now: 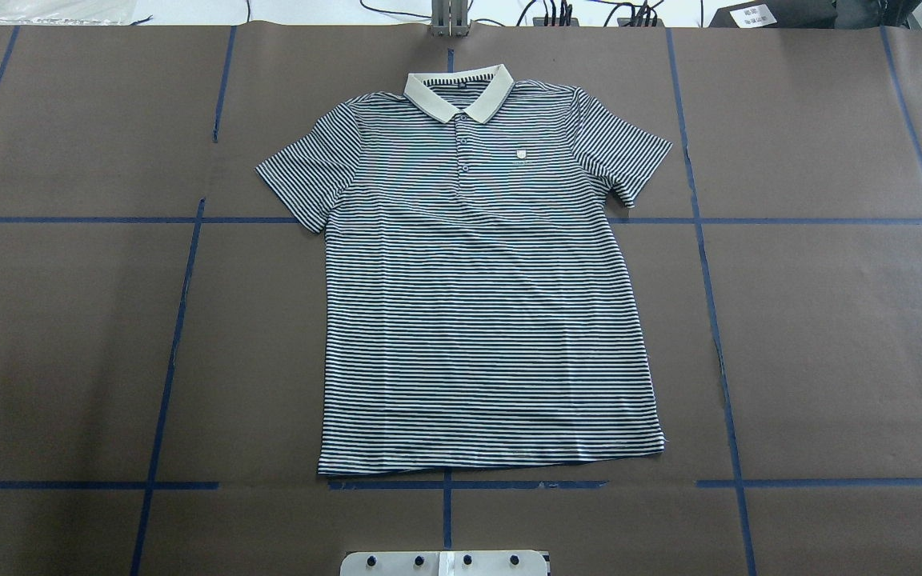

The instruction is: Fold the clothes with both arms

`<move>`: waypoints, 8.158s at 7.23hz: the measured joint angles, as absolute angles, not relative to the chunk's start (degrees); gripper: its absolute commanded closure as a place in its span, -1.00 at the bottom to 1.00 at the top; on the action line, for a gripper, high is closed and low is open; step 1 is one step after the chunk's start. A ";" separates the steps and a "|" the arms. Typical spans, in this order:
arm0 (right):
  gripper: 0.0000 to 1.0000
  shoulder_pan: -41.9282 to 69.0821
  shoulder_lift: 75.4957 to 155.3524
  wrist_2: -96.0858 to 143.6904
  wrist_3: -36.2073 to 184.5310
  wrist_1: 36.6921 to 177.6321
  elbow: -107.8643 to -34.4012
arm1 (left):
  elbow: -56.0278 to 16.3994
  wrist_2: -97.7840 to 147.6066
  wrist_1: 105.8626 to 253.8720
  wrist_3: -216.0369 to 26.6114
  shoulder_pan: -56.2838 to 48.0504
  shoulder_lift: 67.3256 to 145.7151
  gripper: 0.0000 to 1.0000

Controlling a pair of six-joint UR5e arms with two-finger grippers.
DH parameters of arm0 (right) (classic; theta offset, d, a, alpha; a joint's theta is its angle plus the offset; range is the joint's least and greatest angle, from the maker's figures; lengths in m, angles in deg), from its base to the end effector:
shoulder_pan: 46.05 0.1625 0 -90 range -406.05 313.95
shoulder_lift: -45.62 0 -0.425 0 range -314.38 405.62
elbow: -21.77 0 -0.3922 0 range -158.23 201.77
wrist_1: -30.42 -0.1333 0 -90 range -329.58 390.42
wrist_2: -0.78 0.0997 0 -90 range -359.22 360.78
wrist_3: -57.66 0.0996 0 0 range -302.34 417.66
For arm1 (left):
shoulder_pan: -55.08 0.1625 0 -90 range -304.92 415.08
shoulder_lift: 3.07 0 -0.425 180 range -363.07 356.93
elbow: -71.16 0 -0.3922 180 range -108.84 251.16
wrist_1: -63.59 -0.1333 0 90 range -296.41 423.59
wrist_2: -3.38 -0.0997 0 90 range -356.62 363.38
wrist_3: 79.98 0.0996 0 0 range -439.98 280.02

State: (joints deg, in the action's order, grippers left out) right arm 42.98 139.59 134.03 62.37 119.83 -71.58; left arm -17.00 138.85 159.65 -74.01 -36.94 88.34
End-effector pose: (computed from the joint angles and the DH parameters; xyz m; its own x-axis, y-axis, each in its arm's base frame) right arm 0.0572 -0.4634 0.6633 0.7272 0.0702 0.6828 -0.0429 0.9975 -0.0568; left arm -0.0802 -0.5062 0.6500 0.7031 0.1484 -0.6954 -0.0383 0.9845 0.1714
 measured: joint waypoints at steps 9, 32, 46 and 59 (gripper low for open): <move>-1.00 41.98 132.47 132.87 63.69 110.75 -74.58 | -14.69 137.44 189.46 -74.67 -35.73 93.07 -1.00; -0.06 5.90 99.92 106.21 112.85 82.36 -39.18 | -12.78 137.68 201.14 -82.44 -35.63 96.42 -1.00; 1.00 -2.02 86.72 93.90 132.01 96.35 -41.39 | -12.75 137.76 201.14 -82.27 -35.62 96.24 -1.00; -1.00 5.99 80.37 105.15 119.41 102.88 -40.32 | -12.88 137.41 205.73 -92.33 -31.18 98.80 -1.00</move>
